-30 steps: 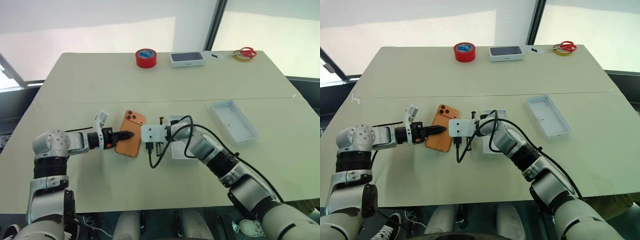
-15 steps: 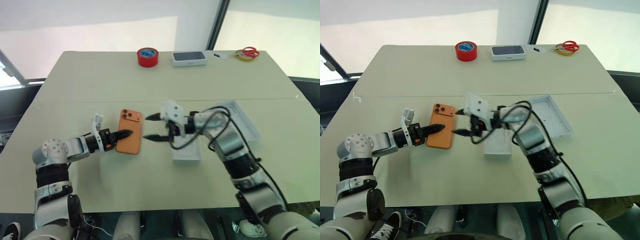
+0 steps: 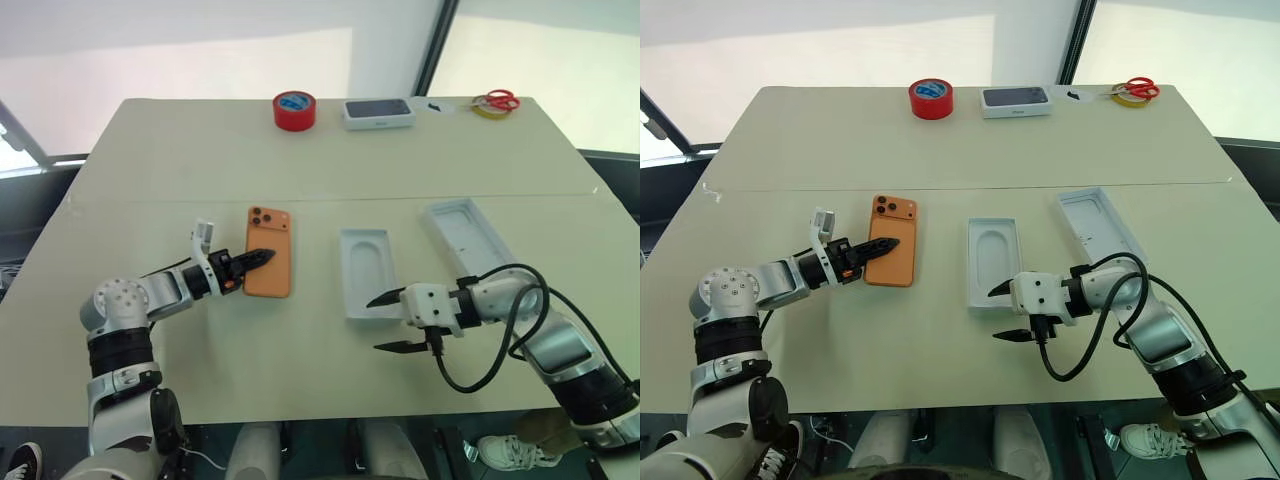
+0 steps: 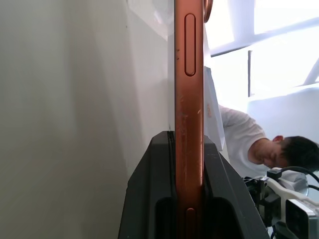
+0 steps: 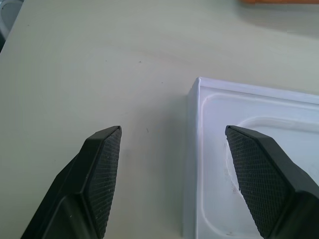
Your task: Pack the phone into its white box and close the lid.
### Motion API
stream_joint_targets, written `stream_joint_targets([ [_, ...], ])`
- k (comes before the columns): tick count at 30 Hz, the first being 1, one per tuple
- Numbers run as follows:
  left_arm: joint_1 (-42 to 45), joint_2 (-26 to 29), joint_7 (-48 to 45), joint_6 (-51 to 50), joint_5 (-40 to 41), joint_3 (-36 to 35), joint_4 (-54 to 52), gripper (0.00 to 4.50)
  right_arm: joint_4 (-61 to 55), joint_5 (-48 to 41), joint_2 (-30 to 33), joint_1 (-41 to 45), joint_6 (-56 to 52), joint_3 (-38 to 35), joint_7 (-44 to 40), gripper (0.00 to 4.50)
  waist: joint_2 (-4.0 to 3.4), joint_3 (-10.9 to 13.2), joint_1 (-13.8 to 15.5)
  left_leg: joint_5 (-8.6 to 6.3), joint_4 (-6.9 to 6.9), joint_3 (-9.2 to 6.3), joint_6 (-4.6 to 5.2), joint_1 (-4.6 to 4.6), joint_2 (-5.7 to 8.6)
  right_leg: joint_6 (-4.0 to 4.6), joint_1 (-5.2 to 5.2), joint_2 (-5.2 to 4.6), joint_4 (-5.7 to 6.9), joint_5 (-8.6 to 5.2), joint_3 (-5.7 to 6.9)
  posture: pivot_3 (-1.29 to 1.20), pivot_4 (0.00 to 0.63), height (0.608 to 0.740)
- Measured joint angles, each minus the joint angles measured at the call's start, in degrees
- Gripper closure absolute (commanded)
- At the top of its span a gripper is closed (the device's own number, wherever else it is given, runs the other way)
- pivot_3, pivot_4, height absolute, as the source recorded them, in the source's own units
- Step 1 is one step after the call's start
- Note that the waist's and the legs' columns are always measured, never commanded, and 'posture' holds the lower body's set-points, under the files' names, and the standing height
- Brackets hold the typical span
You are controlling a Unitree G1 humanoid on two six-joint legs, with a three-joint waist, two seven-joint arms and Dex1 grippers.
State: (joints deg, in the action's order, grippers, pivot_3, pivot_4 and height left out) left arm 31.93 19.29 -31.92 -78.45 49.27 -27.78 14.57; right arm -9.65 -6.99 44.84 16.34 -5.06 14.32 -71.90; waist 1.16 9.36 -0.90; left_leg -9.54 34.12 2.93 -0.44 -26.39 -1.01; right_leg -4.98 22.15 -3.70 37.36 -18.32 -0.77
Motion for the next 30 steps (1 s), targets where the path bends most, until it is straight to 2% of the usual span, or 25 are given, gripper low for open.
stream_joint_targets([
  [1,0.11,0.00,0.13,0.00,0.02,0.00,0.00,4.50,0.14,0.00,0.00,-0.02,0.23,0.00,0.31,1.93,0.00,0.00,0.18,0.00,0.00,0.00,0.00,0.00,0.00,0.00,-0.01,0.00,0.00,0.00,0.00,0.00,0.150,0.740],
  [6,0.16,-0.06,0.79,-0.23,0.02,0.09,0.00,4.50,1.58,1.02,0.00,0.03,1.64,-0.03,2.03,4.45,0.02,0.01,0.41,0.02,0.03,-0.02,0.04,-0.01,0.02,0.00,-0.04,0.00,-0.01,0.00,0.01,0.00,0.150,0.740],
  [14,5.34,-4.97,6.57,-2.99,3.30,-2.01,-1.65,4.50,2.13,1.61,-3.46,3.82,-2.39,0.14,5.22,4.49,0.10,0.06,0.39,0.09,0.16,-0.05,0.13,-0.01,0.02,-0.04,-0.06,0.06,0.17,0.02,0.03,0.00,0.150,0.740],
  [19,10.37,-7.99,10.69,-3.39,6.42,-4.68,-1.67,4.50,3.76,3.58,-8.39,8.90,-2.02,3.78,6.45,4.49,0.11,0.07,0.14,0.15,0.20,-0.04,0.14,0.03,-0.01,-0.30,-0.08,0.20,0.25,0.14,0.04,0.00,0.150,0.740],
  [23,10.56,-8.64,12.10,-2.80,6.38,-4.55,-0.75,4.50,7.54,5.29,-11.21,11.44,-2.93,5.55,7.22,4.49,0.17,0.10,0.31,0.23,0.30,-0.05,0.09,0.03,-0.01,-0.36,-0.06,0.25,0.48,0.11,0.06,0.00,0.150,0.740],
  [26,9.76,-8.96,12.20,-1.42,6.37,-3.84,-1.25,4.50,7.40,3.82,-12.34,11.44,-5.48,5.80,6.56,3.53,0.18,0.12,0.40,0.24,0.52,-0.07,0.08,0.02,-0.01,-0.39,-0.08,0.25,0.64,0.10,0.07,0.00,0.150,0.740],
  [30,6.68,-9.09,11.68,-0.72,6.26,-1.22,-1.74,4.50,4.68,0.58,-11.88,10.42,-7.76,4.20,5.73,1.47,0.18,0.12,0.31,0.14,0.76,-0.13,0.20,0.04,-0.01,-0.40,-0.22,0.24,0.70,0.11,0.08,0.00,0.150,0.740],
])
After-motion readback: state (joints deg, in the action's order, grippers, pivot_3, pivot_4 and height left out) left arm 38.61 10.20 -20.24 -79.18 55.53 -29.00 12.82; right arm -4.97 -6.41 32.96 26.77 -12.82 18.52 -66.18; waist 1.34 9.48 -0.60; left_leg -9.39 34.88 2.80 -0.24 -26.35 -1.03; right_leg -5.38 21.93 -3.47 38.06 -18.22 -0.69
